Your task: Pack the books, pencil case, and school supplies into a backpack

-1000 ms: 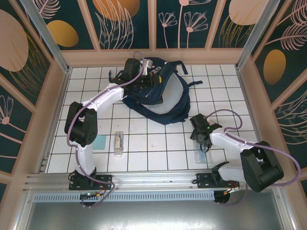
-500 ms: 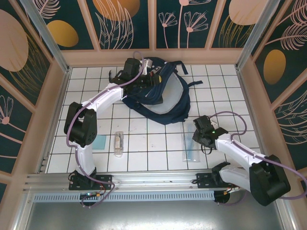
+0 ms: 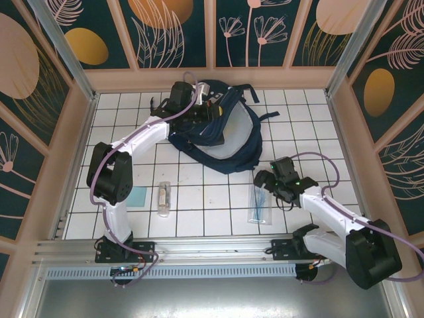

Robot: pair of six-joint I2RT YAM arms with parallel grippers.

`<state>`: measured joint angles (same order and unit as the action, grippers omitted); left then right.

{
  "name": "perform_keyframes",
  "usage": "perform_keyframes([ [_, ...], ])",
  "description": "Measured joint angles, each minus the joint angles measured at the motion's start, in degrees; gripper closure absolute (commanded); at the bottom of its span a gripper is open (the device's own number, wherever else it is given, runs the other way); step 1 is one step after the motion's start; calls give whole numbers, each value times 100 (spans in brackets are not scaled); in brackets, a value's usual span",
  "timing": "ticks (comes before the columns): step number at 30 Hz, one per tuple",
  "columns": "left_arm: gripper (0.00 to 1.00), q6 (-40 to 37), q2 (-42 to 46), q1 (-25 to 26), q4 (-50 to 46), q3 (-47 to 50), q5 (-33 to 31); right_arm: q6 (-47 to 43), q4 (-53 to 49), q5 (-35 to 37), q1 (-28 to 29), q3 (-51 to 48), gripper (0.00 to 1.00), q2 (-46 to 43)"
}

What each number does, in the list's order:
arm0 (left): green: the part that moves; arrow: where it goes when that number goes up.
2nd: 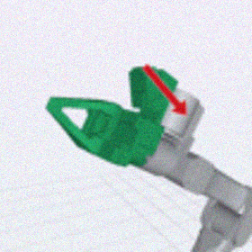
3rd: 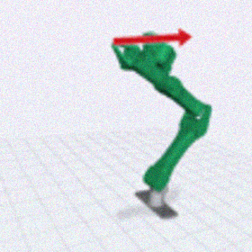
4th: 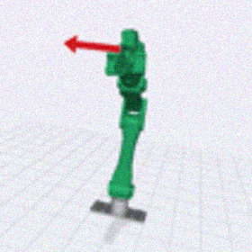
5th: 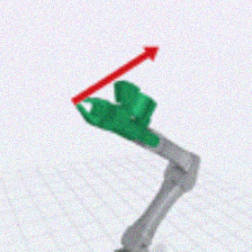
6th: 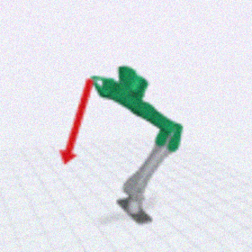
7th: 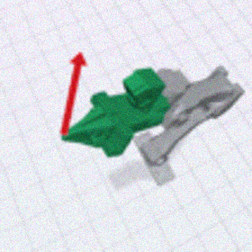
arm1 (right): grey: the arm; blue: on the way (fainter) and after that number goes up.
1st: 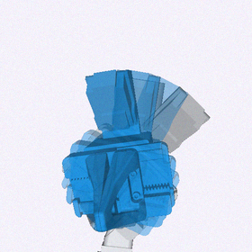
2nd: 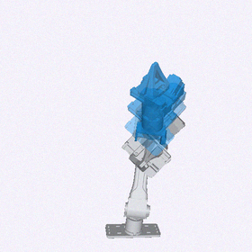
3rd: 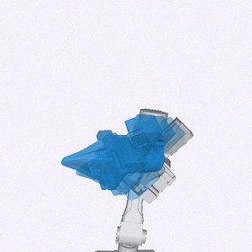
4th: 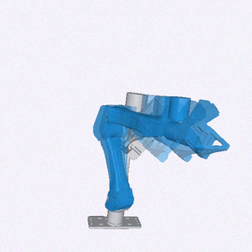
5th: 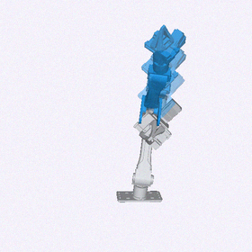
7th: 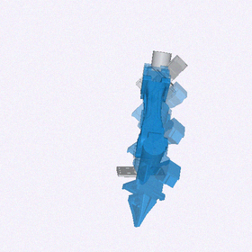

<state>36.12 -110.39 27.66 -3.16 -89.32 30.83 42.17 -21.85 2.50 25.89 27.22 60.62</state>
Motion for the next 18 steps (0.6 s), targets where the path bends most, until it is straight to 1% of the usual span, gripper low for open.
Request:
perform_keyframes([
  [4,100,0,0,0,2,0,0,13,39,4,223,24,1,306],
  [7,100,0,0,0,2,0,-2,13,33,90,461,125,1,697],
  [14,100,0,0,0,2,0,-2,13,-155,616,1086,501,1,1311],
  [18,100,0,0,0,0,0,-2,11,-219,798,1279,625,1,1563],
])
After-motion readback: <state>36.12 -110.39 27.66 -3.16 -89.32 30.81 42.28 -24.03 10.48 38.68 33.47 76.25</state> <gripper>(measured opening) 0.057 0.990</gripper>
